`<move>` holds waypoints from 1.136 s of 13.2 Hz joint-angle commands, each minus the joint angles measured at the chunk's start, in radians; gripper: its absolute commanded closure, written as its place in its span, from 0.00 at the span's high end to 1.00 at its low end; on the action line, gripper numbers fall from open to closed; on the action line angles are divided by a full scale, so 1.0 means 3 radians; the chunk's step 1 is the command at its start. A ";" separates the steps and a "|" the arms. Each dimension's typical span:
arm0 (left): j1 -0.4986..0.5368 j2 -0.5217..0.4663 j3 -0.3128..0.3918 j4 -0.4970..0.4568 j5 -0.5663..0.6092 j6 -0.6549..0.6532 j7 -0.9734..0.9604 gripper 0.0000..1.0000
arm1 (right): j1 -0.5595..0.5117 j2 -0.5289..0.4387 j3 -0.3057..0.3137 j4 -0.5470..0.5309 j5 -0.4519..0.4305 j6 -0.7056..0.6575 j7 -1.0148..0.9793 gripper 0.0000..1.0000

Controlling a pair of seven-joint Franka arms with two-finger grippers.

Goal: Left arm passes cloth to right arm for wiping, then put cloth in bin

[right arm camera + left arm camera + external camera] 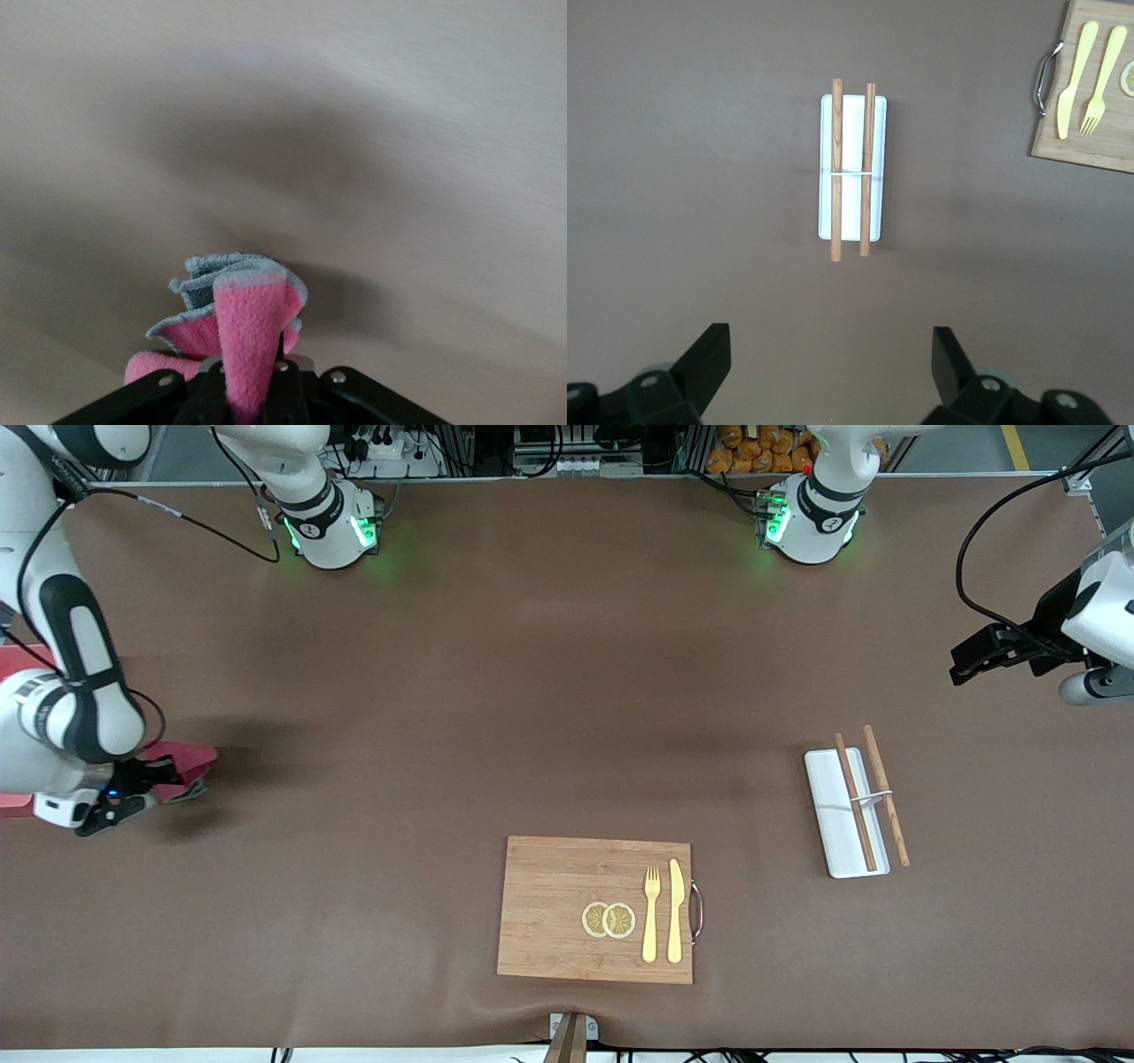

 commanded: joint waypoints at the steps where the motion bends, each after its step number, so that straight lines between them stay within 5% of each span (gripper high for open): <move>1: 0.0013 -0.0079 0.0000 -0.0021 -0.0019 -0.0042 -0.0029 1.00 | -0.0282 0.0083 0.0071 0.0387 -0.0357 -0.0070 -0.0241 0.00; 3: 0.0013 -0.0079 0.0005 -0.0016 -0.0019 -0.0042 -0.0019 1.00 | -0.0364 0.0057 0.0071 0.0536 -0.0593 -0.0091 -0.0348 0.00; 10: 0.0018 -0.0079 0.0021 -0.0016 -0.0019 -0.0083 0.0007 1.00 | -0.0400 0.0098 0.0076 0.0522 -0.0599 -0.0091 -0.0502 0.00; 15: 0.0018 -0.0079 0.0021 -0.0011 -0.0019 -0.0088 0.0027 1.00 | -0.0064 0.0108 0.0106 0.0394 -0.0487 -0.0234 -0.0451 0.00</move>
